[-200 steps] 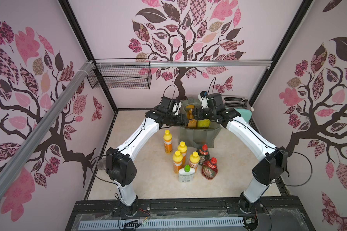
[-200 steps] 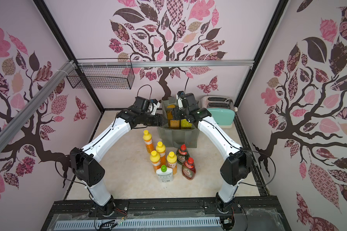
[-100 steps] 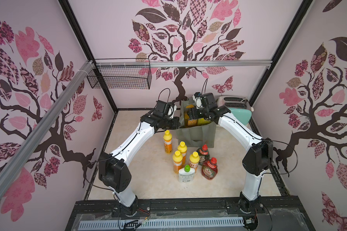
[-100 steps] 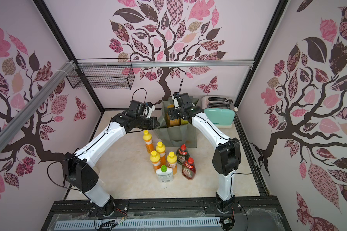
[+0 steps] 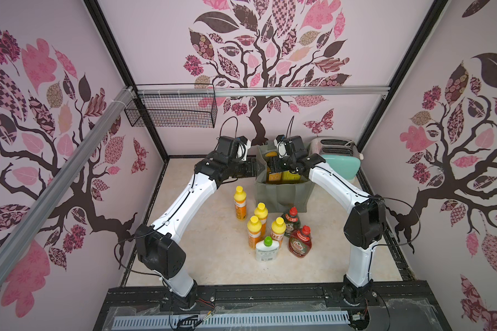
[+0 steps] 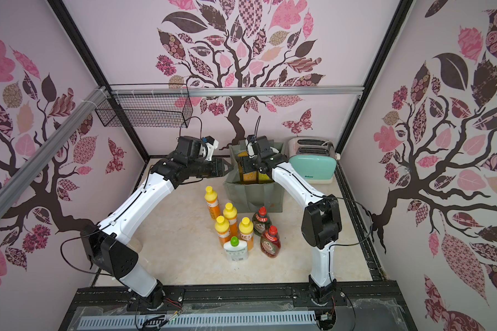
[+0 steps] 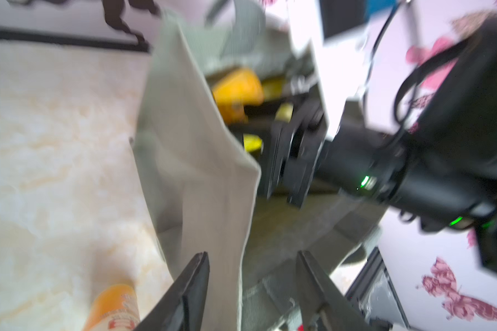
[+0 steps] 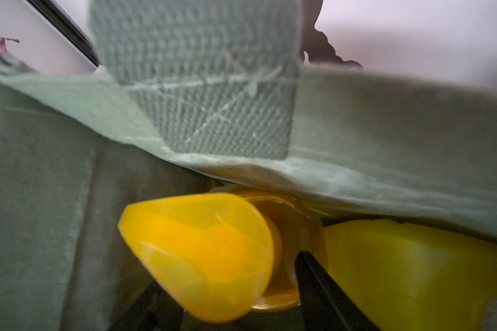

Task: Pack dish soap into the shopping bag
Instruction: Adjust the bottle of dish soap in the shopping bag.

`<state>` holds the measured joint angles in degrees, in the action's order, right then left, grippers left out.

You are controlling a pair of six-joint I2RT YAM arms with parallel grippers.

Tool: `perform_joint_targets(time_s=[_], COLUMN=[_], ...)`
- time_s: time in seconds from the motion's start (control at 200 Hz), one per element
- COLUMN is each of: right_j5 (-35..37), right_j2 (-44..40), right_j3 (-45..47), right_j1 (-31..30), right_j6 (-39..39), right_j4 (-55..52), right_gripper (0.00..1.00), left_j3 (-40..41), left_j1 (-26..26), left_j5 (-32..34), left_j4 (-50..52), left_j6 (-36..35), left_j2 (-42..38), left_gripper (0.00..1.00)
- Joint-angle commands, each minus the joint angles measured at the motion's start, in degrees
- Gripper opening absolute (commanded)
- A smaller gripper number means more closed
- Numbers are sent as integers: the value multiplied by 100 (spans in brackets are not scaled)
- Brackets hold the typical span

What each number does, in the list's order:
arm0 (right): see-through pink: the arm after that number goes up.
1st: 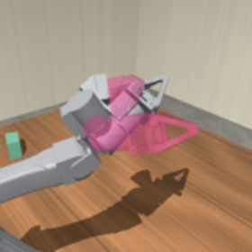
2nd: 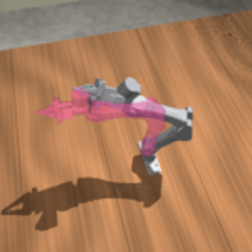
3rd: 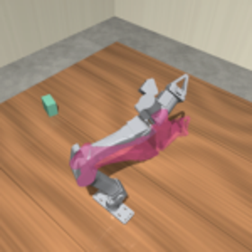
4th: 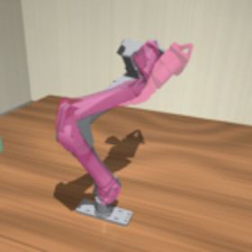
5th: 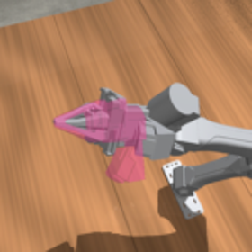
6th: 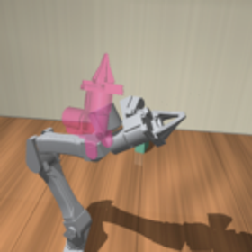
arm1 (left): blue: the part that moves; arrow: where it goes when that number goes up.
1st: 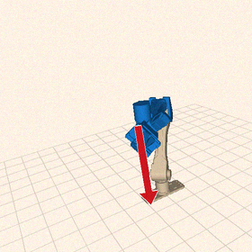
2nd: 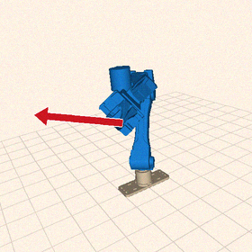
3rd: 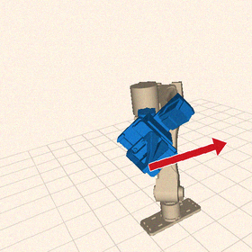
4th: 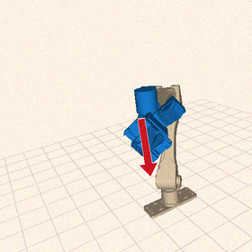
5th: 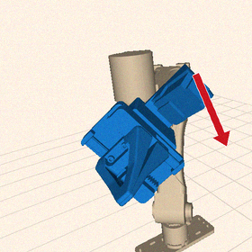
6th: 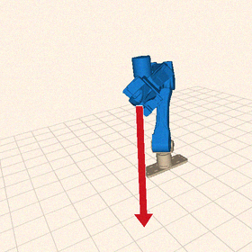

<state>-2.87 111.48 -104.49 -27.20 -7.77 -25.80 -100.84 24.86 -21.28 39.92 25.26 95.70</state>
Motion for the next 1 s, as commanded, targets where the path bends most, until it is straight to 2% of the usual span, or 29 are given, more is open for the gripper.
perform_joint_targets(time_s=[0.0, 0.18, 0.315, 0.4, 0.53, 0.6, 0.82, 0.995], right_j5=[119, 59, 169, 297, 516, 678, 1415, 1917], right_j2=[75, 184, 231, 268, 227, 158, -207, -320], right_j3=[10, -77, -66, -77, -67, -81, -310, -513], right_j1=[-20, -25, -58, -95, -113, -115, -114, -106], right_j6=[-32, -92, -68, -24, -5, 29, 204, 300], right_j4=[196, 246, 303, 313, 338, 326, 173, 198], right_gripper=[61, 56, 51, 43, 24, 16, 4, 0], left_j3=[-571, -2106, -2188, -2000, -2002, -2160, -2836, -3124], left_j1=[-259, -316, -318, -321, -331, -342, -449, -465], left_j5=[-59, -290, -545, -556, -383, -236, 106, 234], left_j4=[117, 825, 857, 799, 908, 1024, 1223, 1406], left_j6=[-65, -225, -267, -314, -431, -515, -686, -798], left_j2=[342, 1467, 1819, 1821, 1812, 1863, 2046, 2035], left_gripper=[61, 69, 62, 45, 12, 0, 0, 0])
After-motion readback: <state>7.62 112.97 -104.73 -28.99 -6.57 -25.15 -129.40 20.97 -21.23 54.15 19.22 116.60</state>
